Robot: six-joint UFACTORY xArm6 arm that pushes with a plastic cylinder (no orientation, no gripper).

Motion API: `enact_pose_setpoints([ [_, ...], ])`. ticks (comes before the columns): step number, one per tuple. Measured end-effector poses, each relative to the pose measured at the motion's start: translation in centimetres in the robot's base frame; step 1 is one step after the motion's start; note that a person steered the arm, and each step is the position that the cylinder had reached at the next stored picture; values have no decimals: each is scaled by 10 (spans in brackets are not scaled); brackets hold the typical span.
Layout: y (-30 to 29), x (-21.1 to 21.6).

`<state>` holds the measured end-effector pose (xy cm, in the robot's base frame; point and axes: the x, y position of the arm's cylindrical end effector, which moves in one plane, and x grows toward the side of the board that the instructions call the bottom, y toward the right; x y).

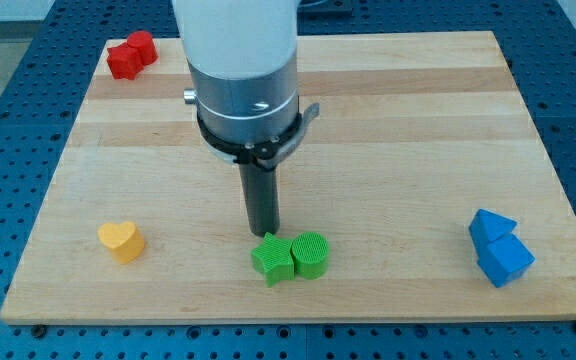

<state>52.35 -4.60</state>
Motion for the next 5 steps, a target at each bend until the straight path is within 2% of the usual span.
enact_pose_setpoints([
  [1,-27,-19],
  [2,-81,-48],
  [3,-108,-52],
  [4,-74,-29],
  [5,15,-19],
])
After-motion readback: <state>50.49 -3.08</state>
